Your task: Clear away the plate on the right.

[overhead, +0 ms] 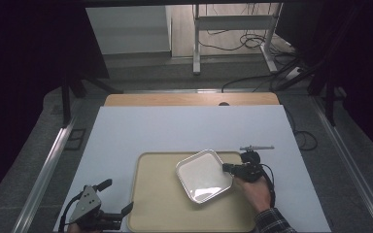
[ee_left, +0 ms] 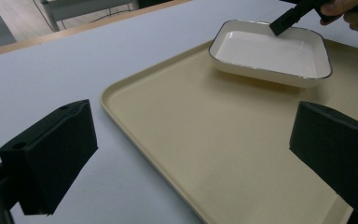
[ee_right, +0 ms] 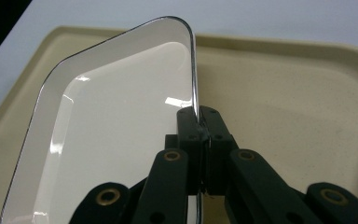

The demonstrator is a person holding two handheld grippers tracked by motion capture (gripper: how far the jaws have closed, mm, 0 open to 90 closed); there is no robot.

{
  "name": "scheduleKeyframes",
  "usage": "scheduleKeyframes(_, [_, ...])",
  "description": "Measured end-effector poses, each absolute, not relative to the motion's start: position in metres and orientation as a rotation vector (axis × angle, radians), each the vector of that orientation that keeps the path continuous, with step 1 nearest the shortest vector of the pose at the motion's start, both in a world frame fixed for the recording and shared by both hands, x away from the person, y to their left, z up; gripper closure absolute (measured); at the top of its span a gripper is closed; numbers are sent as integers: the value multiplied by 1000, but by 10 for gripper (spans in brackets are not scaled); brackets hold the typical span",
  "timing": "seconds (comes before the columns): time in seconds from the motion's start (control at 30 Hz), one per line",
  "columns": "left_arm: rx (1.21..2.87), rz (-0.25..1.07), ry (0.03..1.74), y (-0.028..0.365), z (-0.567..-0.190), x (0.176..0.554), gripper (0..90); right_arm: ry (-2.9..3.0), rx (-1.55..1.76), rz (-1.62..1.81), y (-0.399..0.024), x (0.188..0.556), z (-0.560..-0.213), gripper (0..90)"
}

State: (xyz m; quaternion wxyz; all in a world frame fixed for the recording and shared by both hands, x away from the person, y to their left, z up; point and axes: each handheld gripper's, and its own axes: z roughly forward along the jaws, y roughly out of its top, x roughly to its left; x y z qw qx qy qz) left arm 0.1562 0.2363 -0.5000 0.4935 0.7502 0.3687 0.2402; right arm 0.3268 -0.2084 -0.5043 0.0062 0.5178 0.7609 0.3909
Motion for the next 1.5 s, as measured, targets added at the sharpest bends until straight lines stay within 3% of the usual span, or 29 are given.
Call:
scheduleKeyframes(0.3, [1827, 586, 888, 235, -500, 156, 1, 2377, 1637, 1163, -208, 331, -515, 867])
scheduleKeyframes(0.43, [1833, 588, 883, 235, -500, 156, 1, 2414, 1551, 1144, -206, 331, -513, 672])
scheduleKeyframes(0.63, [1829, 587, 885, 235, -500, 156, 1, 2401, 1373, 1175, -210, 321, -495, 624])
scheduleKeyframes(0.87, [1837, 588, 881, 234, -500, 156, 1, 2467, 1198, 1188, -214, 306, -485, 705])
scheduleKeyframes(1.1, [1831, 583, 886, 235, -500, 156, 2, 2572, 1060, 1162, -201, 285, -482, 885])
scheduleKeyframes(1.5, [1834, 584, 886, 234, -500, 156, 2, 2684, 957, 1086, -189, 257, -488, 898])
